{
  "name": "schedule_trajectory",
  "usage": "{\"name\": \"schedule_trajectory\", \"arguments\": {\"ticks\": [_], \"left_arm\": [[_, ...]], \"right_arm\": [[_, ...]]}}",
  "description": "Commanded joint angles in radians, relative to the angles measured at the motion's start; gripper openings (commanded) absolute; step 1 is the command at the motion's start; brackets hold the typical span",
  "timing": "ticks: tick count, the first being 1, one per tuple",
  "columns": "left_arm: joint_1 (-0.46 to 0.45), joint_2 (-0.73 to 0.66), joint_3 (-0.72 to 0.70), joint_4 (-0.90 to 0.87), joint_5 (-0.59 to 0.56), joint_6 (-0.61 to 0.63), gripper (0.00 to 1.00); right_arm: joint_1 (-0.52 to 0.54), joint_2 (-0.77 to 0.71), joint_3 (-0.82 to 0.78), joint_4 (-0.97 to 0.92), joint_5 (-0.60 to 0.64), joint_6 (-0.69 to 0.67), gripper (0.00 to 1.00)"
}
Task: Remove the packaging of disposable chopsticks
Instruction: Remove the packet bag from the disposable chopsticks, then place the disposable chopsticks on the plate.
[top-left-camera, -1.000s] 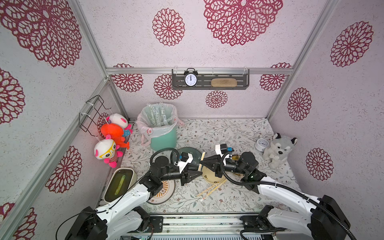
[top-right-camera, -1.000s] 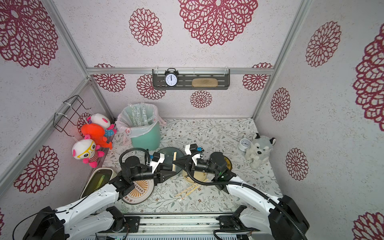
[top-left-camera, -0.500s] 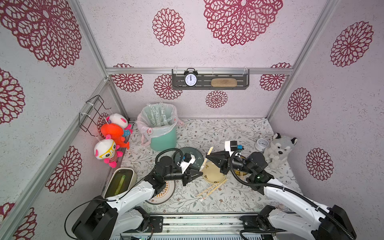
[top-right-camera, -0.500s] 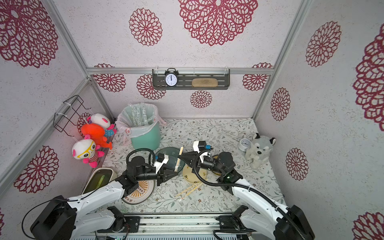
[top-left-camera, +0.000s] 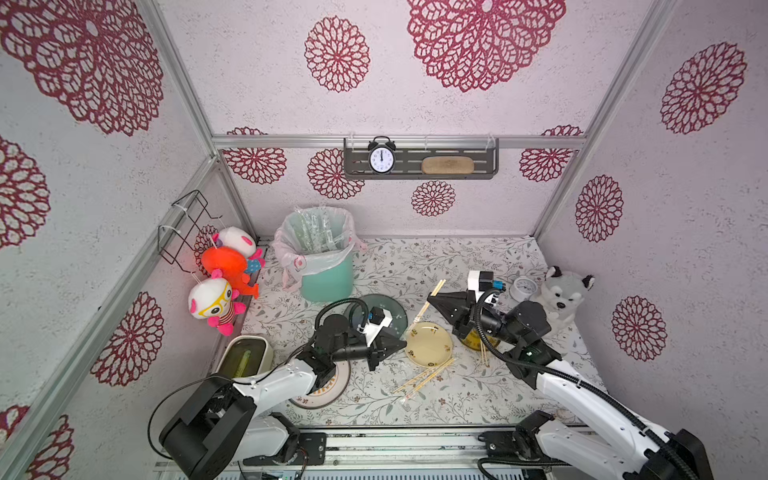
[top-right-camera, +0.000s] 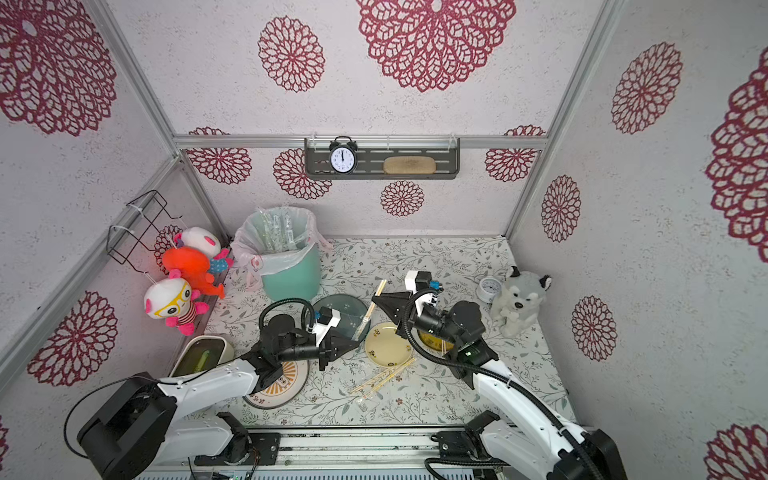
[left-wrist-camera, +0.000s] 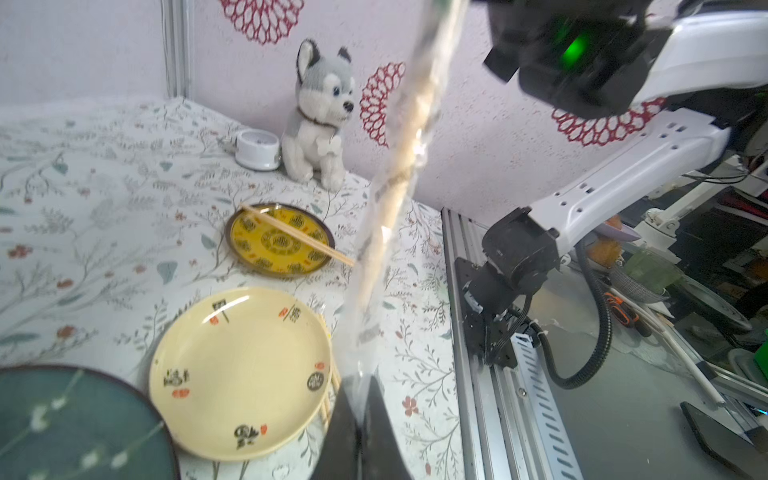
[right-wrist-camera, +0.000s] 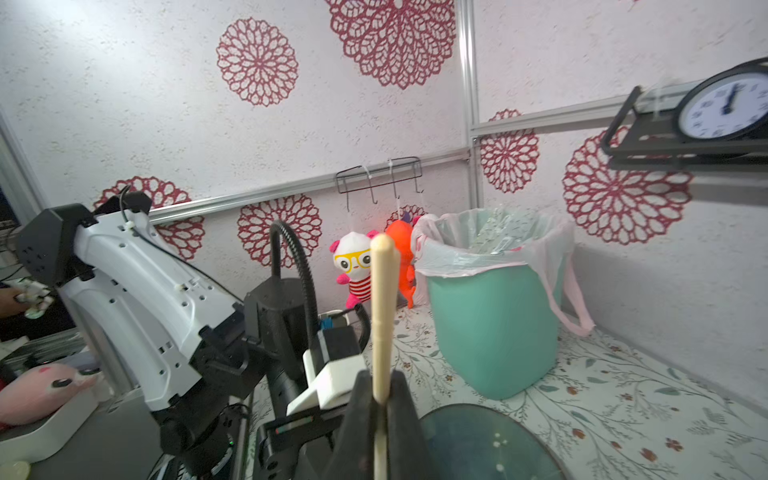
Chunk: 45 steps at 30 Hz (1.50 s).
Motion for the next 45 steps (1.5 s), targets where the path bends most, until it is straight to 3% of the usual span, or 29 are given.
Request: {"name": "schedule_trajectory", "arguments": {"ticks": [1,8,20,23,28,30,34,39,45], "left_arm": [[-0.004,0.039,-0.032,0.046,-0.025,-0.006,0.0],[-0.001,0.063,-0.065,0.076,-0.069,-0.016,0.0],[0.071,0.043,-0.155,0.205,-0.116,-0.077,0.0],[0.1,0.016,-0.171,0.215,-0.129,-0.103,0.0],[0.13,-0.107,-0.184,0.201,-0.215,-0.165,0.0],[0.132,-0.209,-0.139,0.05,-0.251,-0.158,0.0],[0.126,-0.341,-0.046,-0.185,-0.364,-0.145,0.0],[0.116,-0.4,0.011,-0.269,-0.382,-0.162,0.0],[0.105,-0.459,0.018,-0.329,-0.391,-0.159,0.0]], "right_arm": [[-0.049,-0.031,0.052,0.082,0.003,0.063,0.0],[-0.125,-0.057,0.092,0.05,-0.008,0.086,0.0],[-0.281,-0.078,0.155,0.086,-0.087,0.272,0.0],[-0.295,-0.083,0.2,-0.038,-0.065,0.24,0.0],[-0.294,0.008,0.396,-0.555,0.049,0.09,0.0],[-0.267,0.055,0.456,-0.754,0.114,0.035,0.0],[-0.145,0.154,0.573,-1.095,0.378,-0.067,0.0],[-0.015,0.329,0.693,-1.324,0.655,-0.095,0.0],[0.072,0.6,0.859,-1.557,0.747,-0.13,0.0]]}}
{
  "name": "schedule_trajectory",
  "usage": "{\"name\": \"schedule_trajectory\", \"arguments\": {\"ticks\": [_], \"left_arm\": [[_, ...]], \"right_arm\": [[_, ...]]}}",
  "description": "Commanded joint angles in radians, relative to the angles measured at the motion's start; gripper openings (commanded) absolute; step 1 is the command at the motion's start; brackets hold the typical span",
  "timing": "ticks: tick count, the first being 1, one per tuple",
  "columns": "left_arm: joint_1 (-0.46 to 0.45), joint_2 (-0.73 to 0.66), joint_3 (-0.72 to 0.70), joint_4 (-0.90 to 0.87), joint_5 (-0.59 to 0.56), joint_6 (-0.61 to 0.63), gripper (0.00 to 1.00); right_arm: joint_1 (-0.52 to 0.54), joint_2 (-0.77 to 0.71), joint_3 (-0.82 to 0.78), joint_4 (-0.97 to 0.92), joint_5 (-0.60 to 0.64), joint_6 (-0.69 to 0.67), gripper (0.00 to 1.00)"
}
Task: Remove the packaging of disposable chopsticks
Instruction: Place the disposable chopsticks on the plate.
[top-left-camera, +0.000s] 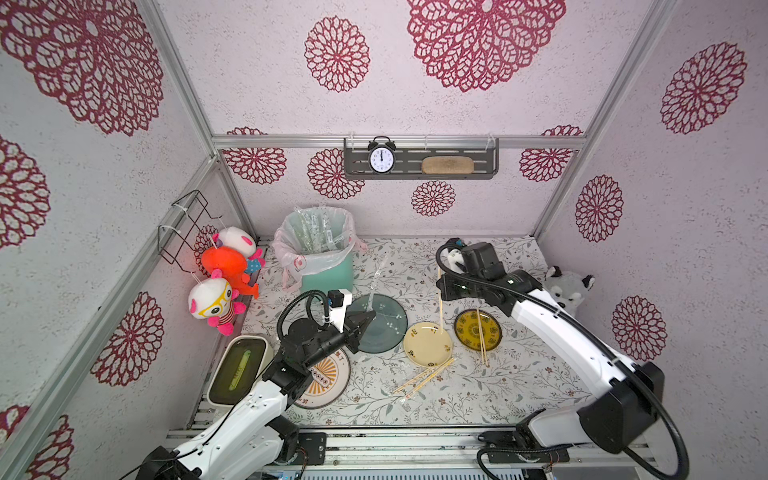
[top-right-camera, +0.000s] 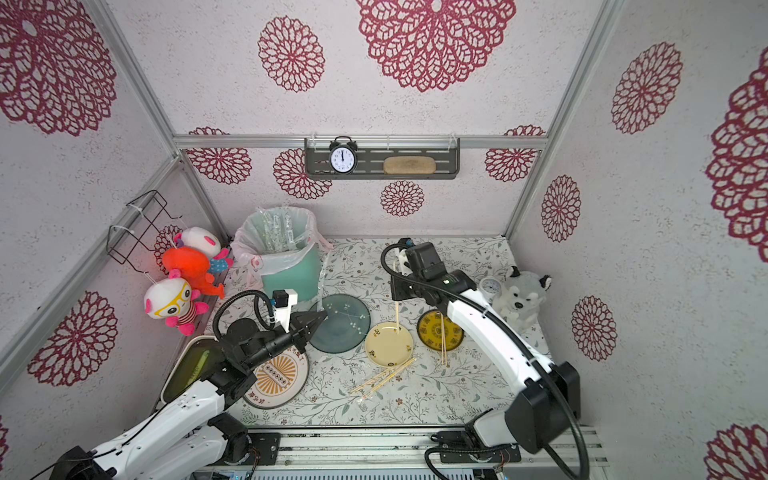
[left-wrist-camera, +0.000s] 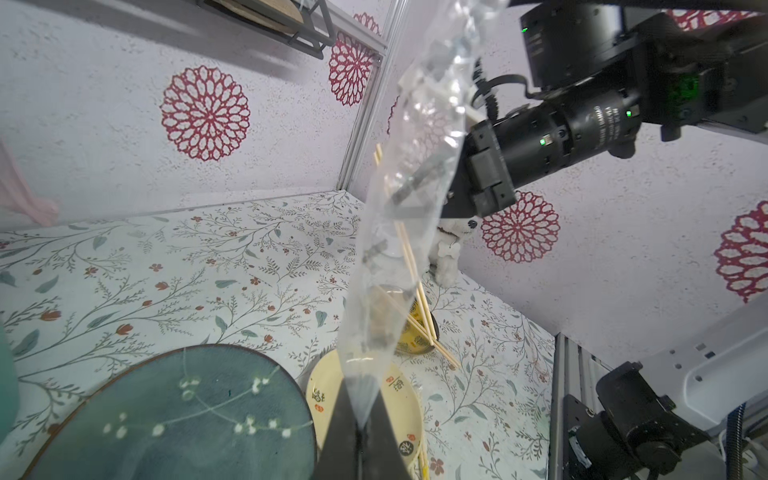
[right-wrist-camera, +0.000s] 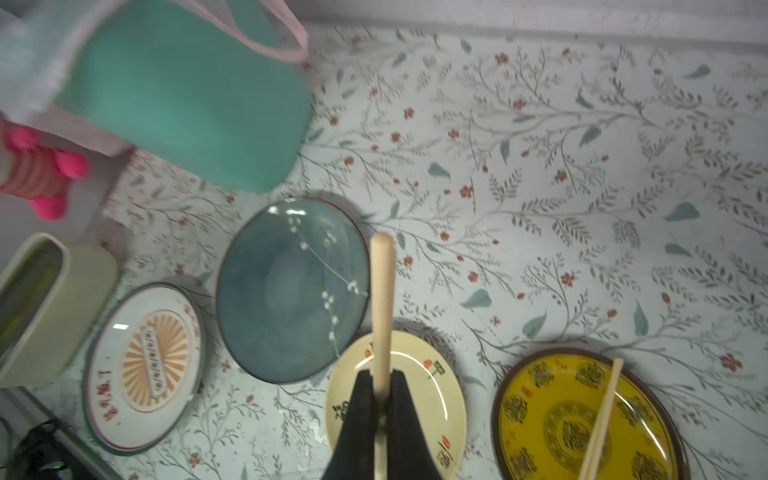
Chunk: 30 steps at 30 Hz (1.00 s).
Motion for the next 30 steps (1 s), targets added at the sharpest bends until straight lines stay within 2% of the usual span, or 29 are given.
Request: {"name": "schedule_trajectory", "arguments": {"ticks": [1,5,12,15,30], "left_arm": [[-0.008,-0.025,0.012,-0.086,-0.026,-0.006,0.0],[-0.009,-0.03,0.001,-0.108,-0.035,-0.001,0.0],[-0.01,-0.048,-0.021,-0.094,-0.03,0.008,0.0],[-0.009,-0.037,-0.04,-0.043,-0.013,0.002,0.0],[-0.01,-0.052,-0.084,0.01,0.0,-0.013,0.0]], "right_arm": [[0.045,0.121,0.111,-0.229,0.141,-0.051,0.0],[0.092,0.254,0.16,-0.356,0.195,-0.053,0.0],[0.105,0.332,0.088,-0.306,0.135,-0.049,0.0],[0.101,0.392,0.123,-0.317,0.085,-0.106,0.0],[0.073,0.518,0.18,-0.288,-0.02,-0.136,0.0]]}}
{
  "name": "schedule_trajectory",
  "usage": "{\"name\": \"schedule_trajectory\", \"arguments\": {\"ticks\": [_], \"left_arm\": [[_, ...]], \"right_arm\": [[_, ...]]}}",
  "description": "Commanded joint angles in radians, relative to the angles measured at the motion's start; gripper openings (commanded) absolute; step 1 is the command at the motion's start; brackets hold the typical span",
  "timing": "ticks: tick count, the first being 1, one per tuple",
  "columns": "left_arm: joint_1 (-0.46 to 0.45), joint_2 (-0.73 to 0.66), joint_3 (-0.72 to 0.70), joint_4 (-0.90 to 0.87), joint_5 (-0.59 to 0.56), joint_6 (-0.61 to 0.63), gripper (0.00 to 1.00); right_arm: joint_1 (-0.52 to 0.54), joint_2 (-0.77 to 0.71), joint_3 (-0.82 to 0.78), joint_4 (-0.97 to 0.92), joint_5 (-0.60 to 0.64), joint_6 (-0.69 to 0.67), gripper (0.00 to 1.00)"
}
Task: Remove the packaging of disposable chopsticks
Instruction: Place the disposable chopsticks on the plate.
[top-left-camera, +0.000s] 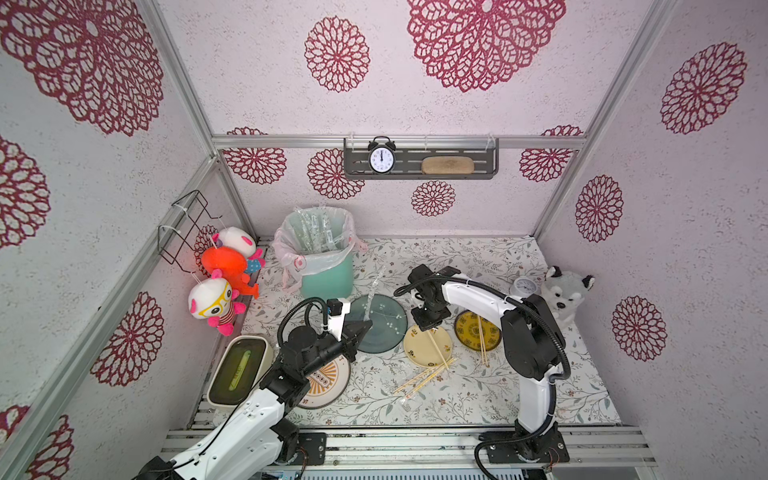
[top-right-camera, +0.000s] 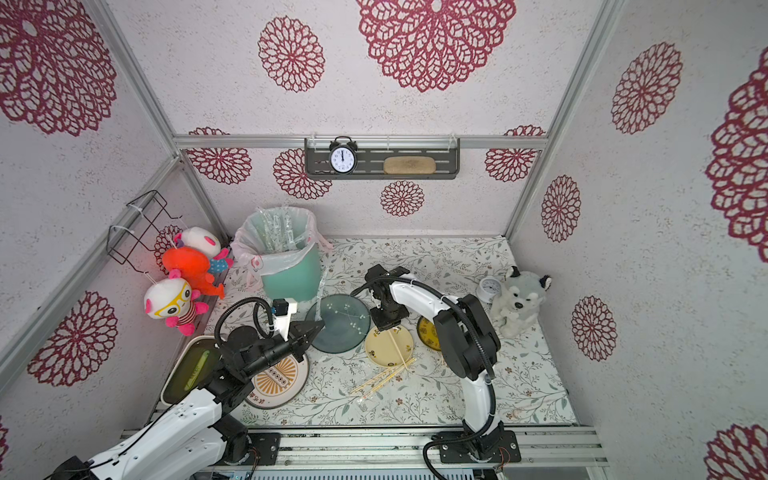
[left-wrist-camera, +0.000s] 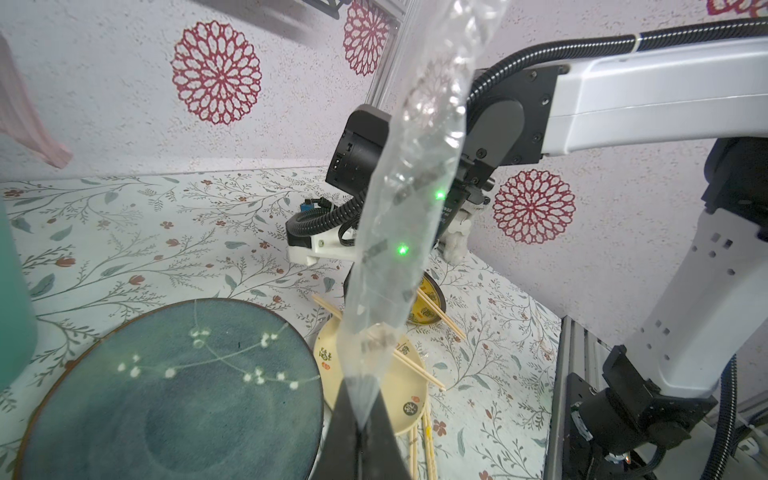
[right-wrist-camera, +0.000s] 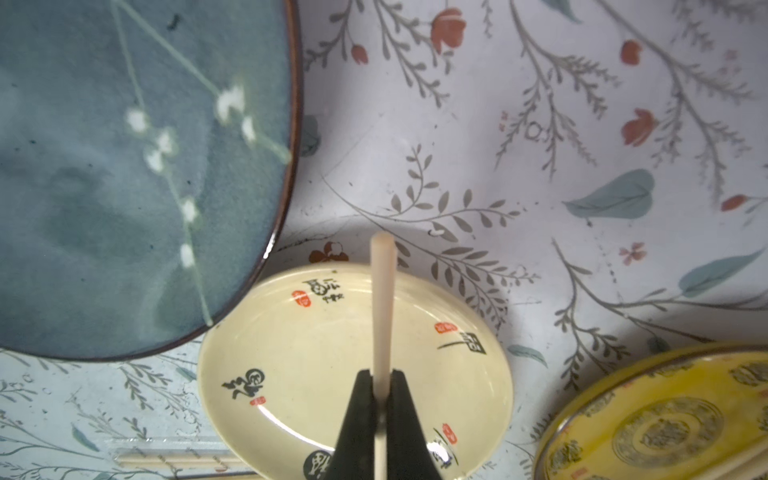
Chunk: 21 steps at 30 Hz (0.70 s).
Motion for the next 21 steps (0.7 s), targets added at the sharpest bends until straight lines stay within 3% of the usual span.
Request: {"name": "schedule_trajectory", "arguments": {"ticks": [1,8,21], "left_arm": [[-0.007,0.004,-0.01,0.047,0.012,-0.009,0.0],[-0.008,0.018,-0.018,0.055,0.024,-0.009,0.0],[-0.007,0.031,-0.02,0.079,0.022,-0.009,0.0]], "right_arm": [[-0.015,0.011,0.024,-0.018,-0.028,-0.019,0.0],[-0.026,0.034,0.007,0.001,-0.049,-0.01,0.0],[-0.027,0.032,-0.028,0.014,-0.048,-0.001,0.11]]}}
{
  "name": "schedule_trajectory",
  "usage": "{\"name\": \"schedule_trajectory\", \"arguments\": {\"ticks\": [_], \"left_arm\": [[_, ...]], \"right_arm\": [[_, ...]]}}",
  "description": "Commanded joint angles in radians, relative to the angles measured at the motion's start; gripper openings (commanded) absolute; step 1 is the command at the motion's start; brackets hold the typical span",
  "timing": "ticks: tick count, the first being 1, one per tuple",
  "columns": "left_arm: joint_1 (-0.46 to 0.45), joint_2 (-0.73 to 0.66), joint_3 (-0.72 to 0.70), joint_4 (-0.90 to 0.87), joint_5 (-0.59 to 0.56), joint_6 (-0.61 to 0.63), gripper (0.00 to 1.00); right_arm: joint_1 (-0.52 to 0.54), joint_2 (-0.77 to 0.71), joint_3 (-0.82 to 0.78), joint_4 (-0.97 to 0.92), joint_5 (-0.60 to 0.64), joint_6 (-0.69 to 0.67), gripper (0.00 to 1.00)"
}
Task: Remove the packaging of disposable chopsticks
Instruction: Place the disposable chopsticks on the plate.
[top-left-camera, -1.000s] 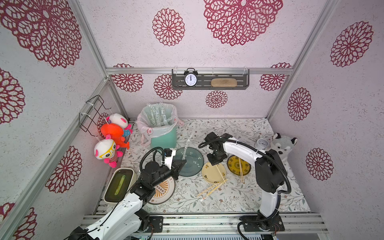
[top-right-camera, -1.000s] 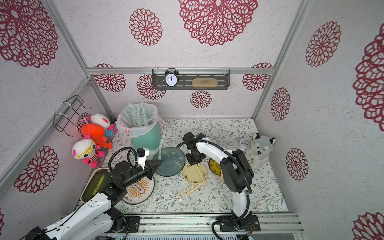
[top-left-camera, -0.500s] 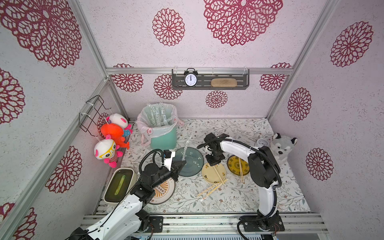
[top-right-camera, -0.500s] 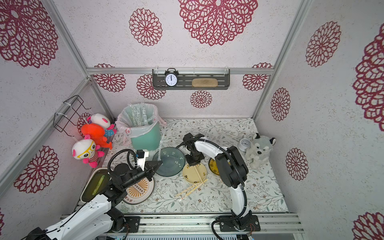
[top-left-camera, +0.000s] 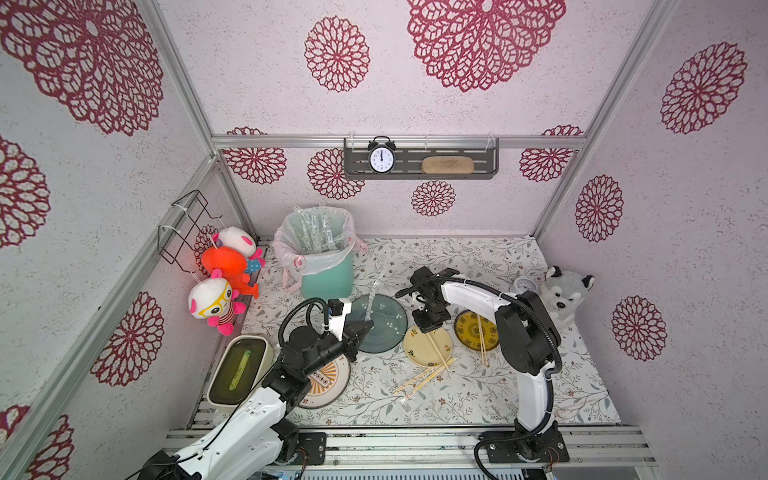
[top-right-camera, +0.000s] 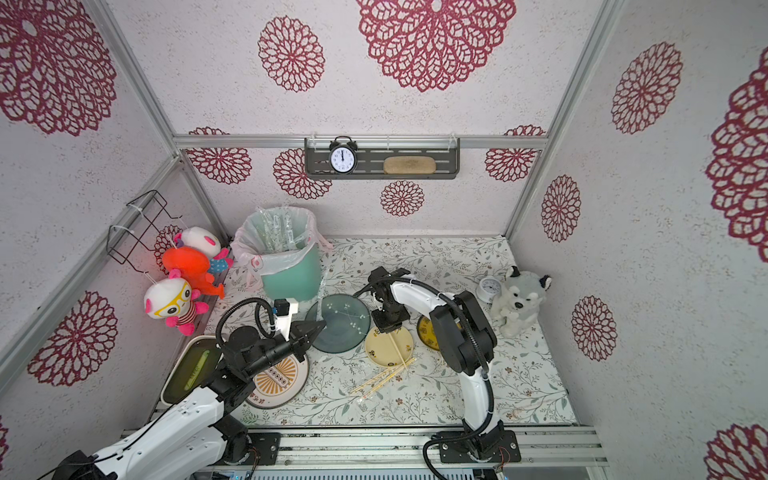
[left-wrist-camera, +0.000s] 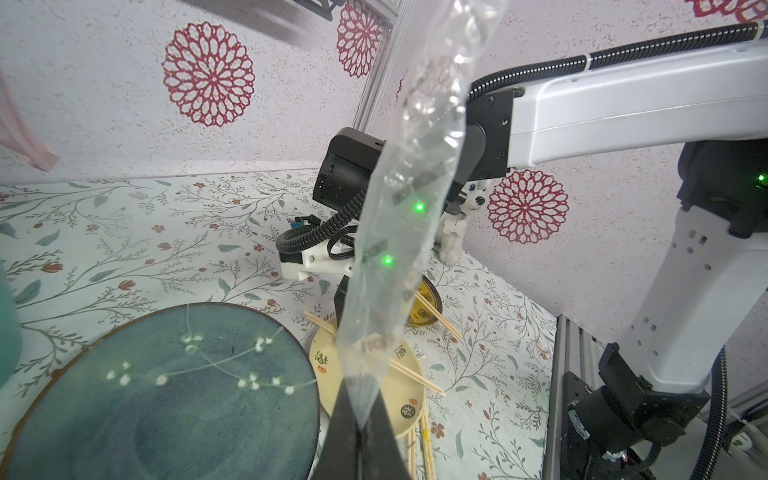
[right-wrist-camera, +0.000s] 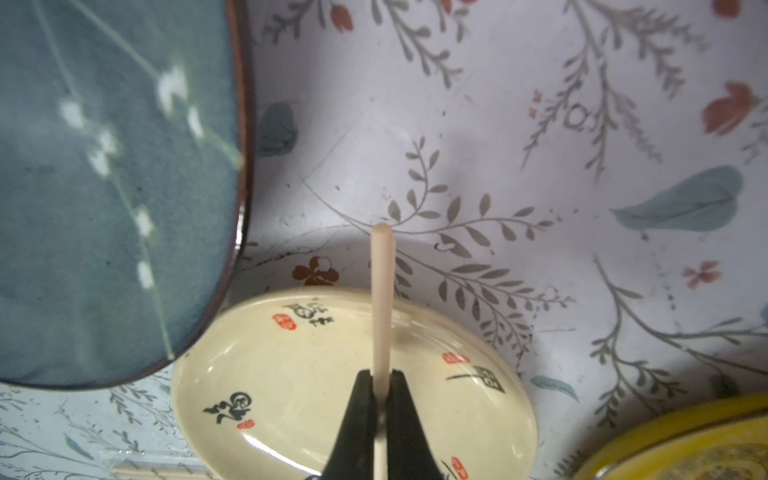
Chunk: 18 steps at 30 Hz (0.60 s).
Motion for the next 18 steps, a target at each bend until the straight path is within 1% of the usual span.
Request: {"name": "schedule_trajectory", "arguments": {"ticks": [1,6,8,18], "left_arm": [[-0.007,0.001,-0.012,0.03,0.007,-0.007,0.0],[-0.007,-0.004,-0.01,0.027,0.005,-0.006,0.0],[-0.008,-0.004,-0.01,0.025,0.007,-0.005,0.0],[-0.008,0.007,-0.005,0.028,0.013,0.0,0.0]], "right_arm": [[-0.005,-0.002,-0.006,-0.006,0.002,0.002,0.12],[-0.005,-0.019,-0.022,0.01,0.003,0.007,0.2],[-0.005,-0.028,-0.025,0.011,-0.001,0.006,0.21],[-0.004,-0.068,-0.037,0.015,0.023,0.015,0.21]]}}
